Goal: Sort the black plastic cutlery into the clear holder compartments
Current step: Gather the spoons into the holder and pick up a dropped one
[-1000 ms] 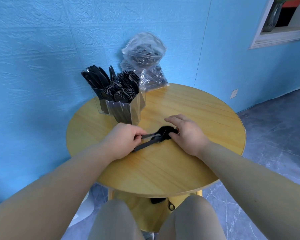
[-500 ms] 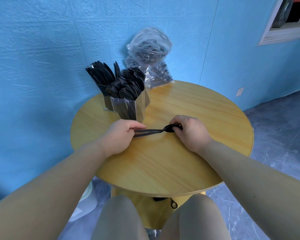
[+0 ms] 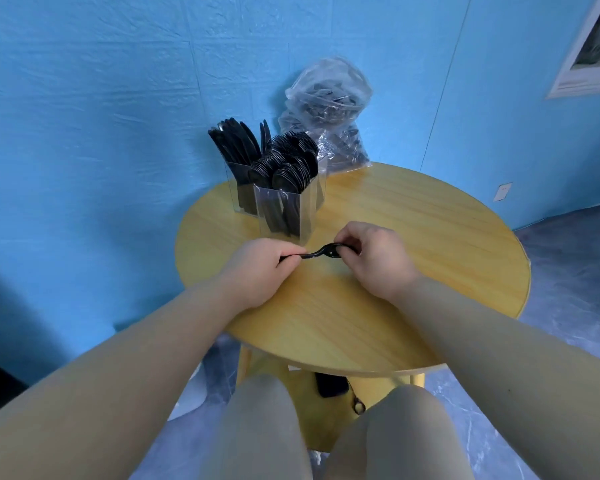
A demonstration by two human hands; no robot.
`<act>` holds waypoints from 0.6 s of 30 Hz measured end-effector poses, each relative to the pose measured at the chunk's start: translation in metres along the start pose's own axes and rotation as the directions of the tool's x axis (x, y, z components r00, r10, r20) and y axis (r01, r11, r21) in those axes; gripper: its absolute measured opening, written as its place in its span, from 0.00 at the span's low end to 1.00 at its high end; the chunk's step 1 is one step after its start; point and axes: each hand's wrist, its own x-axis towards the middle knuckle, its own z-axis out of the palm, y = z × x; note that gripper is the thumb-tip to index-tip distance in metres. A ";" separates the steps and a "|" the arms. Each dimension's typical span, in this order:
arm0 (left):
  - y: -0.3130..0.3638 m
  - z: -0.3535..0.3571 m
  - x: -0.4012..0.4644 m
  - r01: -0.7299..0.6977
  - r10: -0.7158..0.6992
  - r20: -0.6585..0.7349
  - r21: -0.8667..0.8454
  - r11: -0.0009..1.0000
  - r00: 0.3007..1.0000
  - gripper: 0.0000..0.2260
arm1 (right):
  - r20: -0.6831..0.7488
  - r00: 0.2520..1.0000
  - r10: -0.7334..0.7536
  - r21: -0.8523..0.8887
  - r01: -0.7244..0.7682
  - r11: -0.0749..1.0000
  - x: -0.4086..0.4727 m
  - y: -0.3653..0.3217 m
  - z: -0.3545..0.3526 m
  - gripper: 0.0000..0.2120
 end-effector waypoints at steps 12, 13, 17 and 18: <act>-0.014 -0.019 -0.027 0.077 -0.073 -0.086 0.043 0.996 0.994 0.14 | 0.077 0.989 -0.124 -0.004 0.124 0.992 -0.005 -0.039 0.016 0.10; -0.016 -0.019 -0.030 0.085 -0.082 -0.093 0.030 0.996 0.992 0.14 | 0.080 0.986 -0.145 0.008 0.145 0.989 -0.005 -0.042 0.019 0.10; -0.024 -0.019 -0.043 0.138 -0.138 -0.128 -0.006 0.990 0.982 0.14 | 0.112 0.972 -0.207 0.009 0.208 0.978 -0.002 -0.056 0.034 0.10; -0.028 -0.021 -0.046 0.151 -0.150 -0.140 -0.004 0.989 0.979 0.14 | 0.115 0.970 -0.214 0.014 0.214 0.977 0.000 -0.060 0.039 0.11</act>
